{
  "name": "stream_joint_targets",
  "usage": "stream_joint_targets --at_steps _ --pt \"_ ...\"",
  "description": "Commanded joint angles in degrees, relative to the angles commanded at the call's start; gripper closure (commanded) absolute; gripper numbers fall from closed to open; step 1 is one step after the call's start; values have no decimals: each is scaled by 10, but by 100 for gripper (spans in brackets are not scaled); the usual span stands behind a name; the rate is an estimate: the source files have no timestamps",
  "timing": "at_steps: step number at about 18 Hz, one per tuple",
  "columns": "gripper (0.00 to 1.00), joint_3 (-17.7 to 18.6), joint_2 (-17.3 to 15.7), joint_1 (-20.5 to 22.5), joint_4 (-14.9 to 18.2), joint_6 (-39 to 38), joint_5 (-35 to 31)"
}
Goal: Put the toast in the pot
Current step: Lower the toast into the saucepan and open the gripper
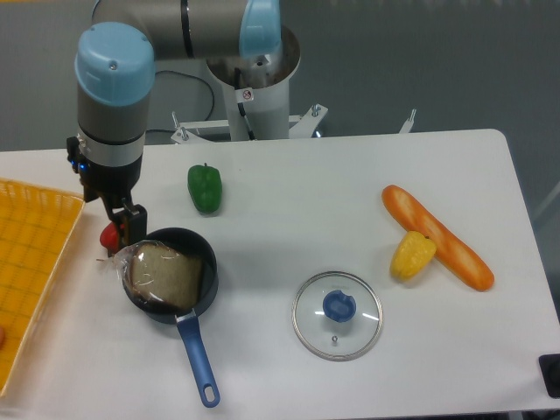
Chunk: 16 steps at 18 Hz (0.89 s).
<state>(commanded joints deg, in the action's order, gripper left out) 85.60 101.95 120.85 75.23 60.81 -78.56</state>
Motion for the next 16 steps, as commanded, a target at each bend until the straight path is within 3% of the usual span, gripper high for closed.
stream_joint_targets --at_steps 4,9,16 --pt "0 5 -2 -1 1 12 -63" --pt "0 18 0 -2 2 83 -164" --pt "0 20 3 9 2 84 -159"
